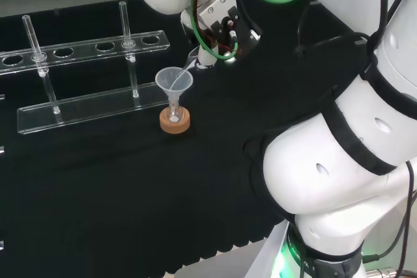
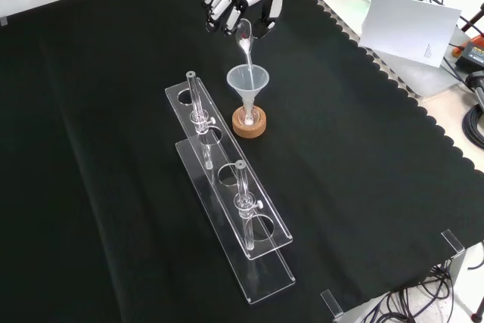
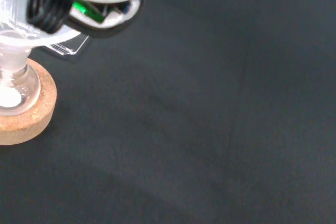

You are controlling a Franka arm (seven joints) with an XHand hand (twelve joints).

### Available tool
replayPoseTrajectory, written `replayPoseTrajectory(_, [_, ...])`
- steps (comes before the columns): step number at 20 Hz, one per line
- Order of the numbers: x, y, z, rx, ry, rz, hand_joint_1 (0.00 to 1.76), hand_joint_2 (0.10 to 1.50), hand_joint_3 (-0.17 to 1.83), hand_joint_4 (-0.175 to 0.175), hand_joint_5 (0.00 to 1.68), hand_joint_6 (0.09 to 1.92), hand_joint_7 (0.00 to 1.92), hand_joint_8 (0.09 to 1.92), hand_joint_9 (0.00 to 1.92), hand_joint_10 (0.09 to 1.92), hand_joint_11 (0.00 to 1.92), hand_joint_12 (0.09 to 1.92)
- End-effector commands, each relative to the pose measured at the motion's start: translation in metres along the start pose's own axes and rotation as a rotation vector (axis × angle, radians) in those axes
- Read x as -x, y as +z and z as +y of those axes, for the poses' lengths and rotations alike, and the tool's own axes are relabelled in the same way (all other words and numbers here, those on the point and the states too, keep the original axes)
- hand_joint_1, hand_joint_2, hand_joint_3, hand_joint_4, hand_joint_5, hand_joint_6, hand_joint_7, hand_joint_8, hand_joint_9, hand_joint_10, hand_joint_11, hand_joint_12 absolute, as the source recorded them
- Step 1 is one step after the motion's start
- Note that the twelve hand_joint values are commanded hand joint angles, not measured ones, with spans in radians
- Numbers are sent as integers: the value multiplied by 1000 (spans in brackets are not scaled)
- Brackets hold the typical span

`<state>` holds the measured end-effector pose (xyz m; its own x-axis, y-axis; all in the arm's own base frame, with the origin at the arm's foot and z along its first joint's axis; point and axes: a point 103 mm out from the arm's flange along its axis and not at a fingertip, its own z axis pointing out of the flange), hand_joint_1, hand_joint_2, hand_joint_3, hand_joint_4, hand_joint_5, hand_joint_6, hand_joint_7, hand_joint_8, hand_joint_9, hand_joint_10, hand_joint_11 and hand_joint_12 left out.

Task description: Pour all the NaCl from the weighing funnel into the round-bottom flask.

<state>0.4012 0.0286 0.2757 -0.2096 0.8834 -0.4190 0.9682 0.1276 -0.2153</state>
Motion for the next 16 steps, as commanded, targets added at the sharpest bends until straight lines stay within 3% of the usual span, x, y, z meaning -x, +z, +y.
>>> replayPoseTrajectory(1, [-4,-3,1,-9,-7,-19,1149,604,659,175,1421,397,560,667,925,382,767,1092])
replayPoseTrajectory(10, [-5,-6,3,-39,-5,-35,1149,604,659,175,1421,398,552,665,923,381,763,1092])
replayPoseTrajectory(16, [-4,-10,4,-52,-10,-87,1149,604,659,175,1421,398,547,664,923,380,762,1093])
